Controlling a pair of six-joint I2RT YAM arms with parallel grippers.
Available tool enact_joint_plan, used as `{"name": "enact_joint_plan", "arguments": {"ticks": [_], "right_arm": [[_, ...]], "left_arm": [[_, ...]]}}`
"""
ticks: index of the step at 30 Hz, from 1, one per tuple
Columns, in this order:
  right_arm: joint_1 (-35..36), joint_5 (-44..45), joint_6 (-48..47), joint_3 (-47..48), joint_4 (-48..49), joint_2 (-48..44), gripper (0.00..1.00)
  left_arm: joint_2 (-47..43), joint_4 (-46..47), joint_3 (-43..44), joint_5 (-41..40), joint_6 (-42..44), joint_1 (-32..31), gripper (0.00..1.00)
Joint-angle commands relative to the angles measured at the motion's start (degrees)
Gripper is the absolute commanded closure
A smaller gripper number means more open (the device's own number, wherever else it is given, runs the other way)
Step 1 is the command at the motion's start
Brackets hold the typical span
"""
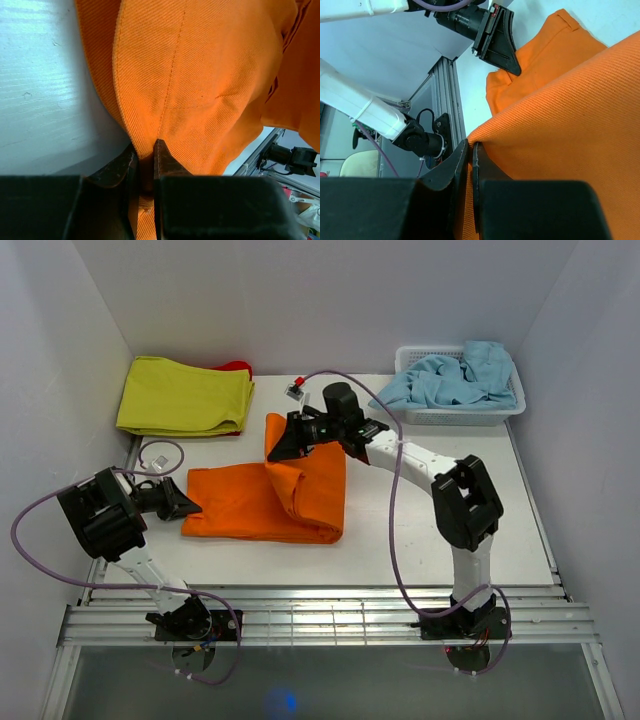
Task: Fold and stack the trousers
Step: Fold the trousers
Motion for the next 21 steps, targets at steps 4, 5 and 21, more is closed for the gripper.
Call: {"name": "enact_joint_plan", "arguments": {"ticks": [4, 5, 21], "right_arm": [[5.11, 2.29, 4.48, 11.21, 8.35, 7.48, 0.92], [5.55, 2.72, 5.09, 13.22, 8.53, 8.63, 0.92], [13.37, 6.59, 7.64, 29.32, 11.61, 26.74, 0.92]], "left_arm": [[1.15, -0.05, 0.42, -1.78, 2.27, -0.58, 1.00], [1.15, -0.22, 0.43, -1.78, 2.53, -0.58, 1.00], [3.00, -1.89, 0.87, -3.18, 4.99, -0.84, 1.00]]}}
